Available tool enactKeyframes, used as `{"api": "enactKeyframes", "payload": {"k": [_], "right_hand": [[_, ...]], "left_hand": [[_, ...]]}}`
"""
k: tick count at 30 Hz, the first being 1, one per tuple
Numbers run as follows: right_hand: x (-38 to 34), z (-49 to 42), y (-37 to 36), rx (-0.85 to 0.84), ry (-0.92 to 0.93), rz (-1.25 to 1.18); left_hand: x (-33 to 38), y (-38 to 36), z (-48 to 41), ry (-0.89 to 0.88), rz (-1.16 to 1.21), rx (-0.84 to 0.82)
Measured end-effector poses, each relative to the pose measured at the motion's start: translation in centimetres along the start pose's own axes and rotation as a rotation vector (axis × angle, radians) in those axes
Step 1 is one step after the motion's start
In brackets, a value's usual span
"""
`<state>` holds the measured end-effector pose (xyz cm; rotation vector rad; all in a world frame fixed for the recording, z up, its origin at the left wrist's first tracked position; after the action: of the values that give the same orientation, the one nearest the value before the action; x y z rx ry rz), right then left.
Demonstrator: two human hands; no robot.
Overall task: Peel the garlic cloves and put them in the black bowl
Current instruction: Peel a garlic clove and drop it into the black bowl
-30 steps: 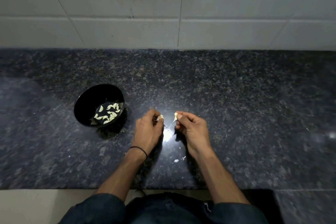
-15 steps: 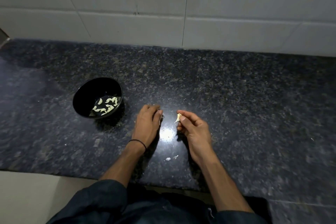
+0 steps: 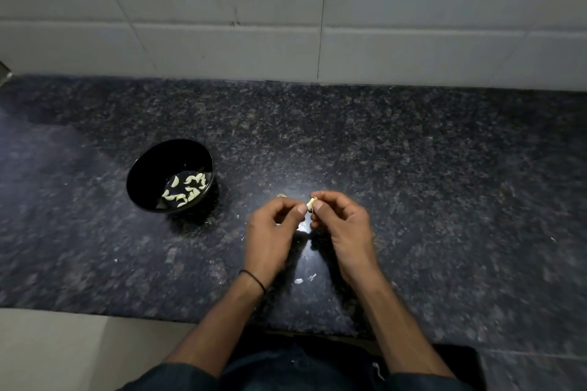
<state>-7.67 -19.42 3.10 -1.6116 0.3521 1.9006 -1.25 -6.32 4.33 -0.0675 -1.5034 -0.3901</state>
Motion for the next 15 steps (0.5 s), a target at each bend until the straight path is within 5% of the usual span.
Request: {"api": "enactKeyframes", "payload": {"k": [7,15], "right_hand": [[0.7,-0.3,0.5,0.054,-0.033,-0.008],[0.7,-0.6,1.2,0.094,0.164,0.519]], "left_hand": [[-0.9,-0.1,-0.6,0.098,0.122,0.007],[-1.9,0.0,-0.9,0.078,0.004,0.051]]}}
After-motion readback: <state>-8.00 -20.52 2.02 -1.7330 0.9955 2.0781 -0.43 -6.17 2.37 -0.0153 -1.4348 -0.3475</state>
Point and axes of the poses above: each hand's wrist, its own z-axis away from the middle knuckle, its own y-axis out of the back of the hand, x = y × z, the point moved 6 cm from there along -z, towards the middle knuckle, and after that the axes turned 3 degrees about x, right-handed, at the moved point
